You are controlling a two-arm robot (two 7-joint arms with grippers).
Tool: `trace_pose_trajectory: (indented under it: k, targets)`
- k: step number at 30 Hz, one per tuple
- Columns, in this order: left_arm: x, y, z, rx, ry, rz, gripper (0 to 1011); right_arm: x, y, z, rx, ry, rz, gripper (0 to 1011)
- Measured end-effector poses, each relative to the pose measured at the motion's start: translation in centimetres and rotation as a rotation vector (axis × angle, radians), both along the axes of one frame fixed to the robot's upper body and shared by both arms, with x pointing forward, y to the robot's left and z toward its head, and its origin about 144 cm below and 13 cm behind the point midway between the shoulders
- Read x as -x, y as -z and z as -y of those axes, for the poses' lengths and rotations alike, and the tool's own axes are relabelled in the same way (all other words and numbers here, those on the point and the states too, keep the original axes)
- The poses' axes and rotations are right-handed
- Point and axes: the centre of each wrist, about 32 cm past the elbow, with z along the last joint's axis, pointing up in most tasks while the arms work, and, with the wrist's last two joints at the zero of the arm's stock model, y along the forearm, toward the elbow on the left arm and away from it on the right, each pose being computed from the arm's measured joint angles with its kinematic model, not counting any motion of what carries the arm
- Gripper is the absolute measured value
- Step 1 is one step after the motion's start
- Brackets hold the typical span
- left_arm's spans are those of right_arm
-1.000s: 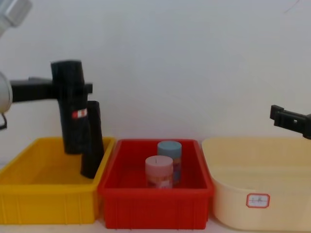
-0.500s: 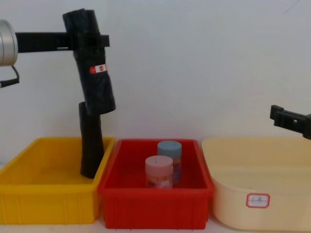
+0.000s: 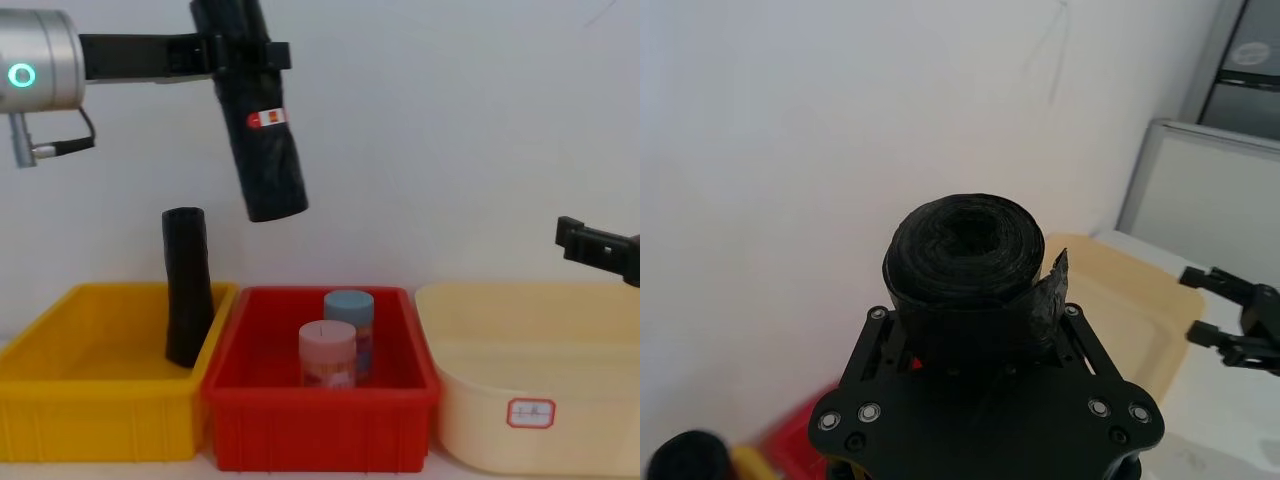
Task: Pick up the garbage bag with the one hand and transfer it to the other hand.
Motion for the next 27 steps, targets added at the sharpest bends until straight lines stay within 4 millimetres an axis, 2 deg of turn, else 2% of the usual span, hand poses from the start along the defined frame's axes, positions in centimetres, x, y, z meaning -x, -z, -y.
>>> trace_pose_trajectory:
  k: [12,27]
  targets:
    - [-0.6,-0.1,1.9,0.005,0.067,0.012,436,-0.3,-0.4,0.3,0.005,-0.007,0.0,1000]
    - [-0.8,-0.2,2.7,0.008,0.095,0.02,436,-1.7,-3.2,1.8,0.016,-0.152,-0.037,1000]
